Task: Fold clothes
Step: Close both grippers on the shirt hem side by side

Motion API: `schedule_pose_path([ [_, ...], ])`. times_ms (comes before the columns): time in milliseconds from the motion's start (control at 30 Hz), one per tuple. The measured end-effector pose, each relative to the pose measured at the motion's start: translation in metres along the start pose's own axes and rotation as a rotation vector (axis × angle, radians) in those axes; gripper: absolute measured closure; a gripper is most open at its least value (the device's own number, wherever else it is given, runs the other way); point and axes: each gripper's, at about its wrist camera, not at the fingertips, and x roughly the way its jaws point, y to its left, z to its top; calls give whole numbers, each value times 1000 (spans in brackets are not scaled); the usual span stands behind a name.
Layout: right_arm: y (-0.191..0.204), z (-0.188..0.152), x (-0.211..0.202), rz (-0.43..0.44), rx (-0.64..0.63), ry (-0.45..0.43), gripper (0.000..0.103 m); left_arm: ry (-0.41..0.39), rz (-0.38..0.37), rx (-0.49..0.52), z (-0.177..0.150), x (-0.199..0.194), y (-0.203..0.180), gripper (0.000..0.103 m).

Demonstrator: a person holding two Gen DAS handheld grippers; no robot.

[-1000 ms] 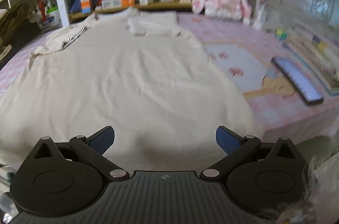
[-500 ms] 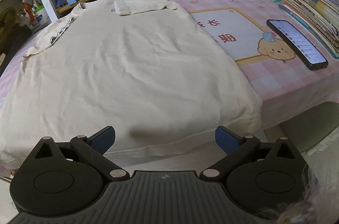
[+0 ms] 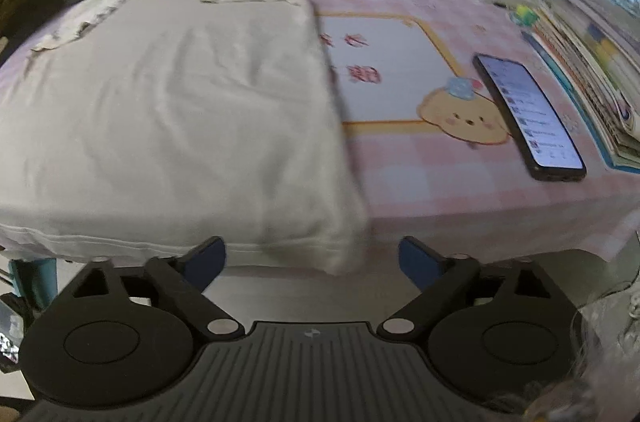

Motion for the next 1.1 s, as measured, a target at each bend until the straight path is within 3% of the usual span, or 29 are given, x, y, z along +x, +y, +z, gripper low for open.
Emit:
schedule_pose_path([
  [67, -9, 3, 8, 14, -10, 32, 28, 2, -20, -19, 1, 1, 2, 66],
  [167, -20, 8, 18, 66, 5, 71, 46, 4, -42, -20, 1, -2, -4, 95],
  [200, -24, 9, 20, 91, 15, 82, 48, 3, -45, -17, 1, -5, -6, 98],
  [233, -27, 11, 22, 116, 26, 93, 58, -1, -47, -12, 1, -9, -9, 99],
  [267, -30, 12, 22, 139, 32, 103, 79, -7, -50, -7, 2, -13, -12, 99],
  [333, -30, 12, 17, 181, 36, 122, 94, -17, -61, 8, 5, -21, -18, 99],
  [600, -30, 18, 3, 224, 11, 129, 94, 28, -60, 36, 14, -14, -20, 98],
  [700, -32, 21, 12, 227, 16, 142, 92, 51, -51, 17, 12, -8, -10, 93],
  [767, -33, 23, 18, 240, 25, 156, 82, 71, -58, 9, 12, -2, -5, 86],
  [833, -35, 25, 23, 257, 36, 174, 80, 86, -68, 7, 12, 2, -2, 79],
  [933, -35, 28, 30, 279, 33, 204, 80, 99, -86, -3, 11, 8, 1, 77],
  [1033, -36, 30, 33, 293, 35, 220, 84, 94, -115, -10, 10, 8, 1, 85],
  [1067, -36, 30, 33, 302, 36, 221, 94, 92, -126, -12, 9, 8, 1, 101],
  [1100, -36, 30, 31, 304, 37, 220, 94, 90, -123, -13, 9, 7, 1, 102],
])
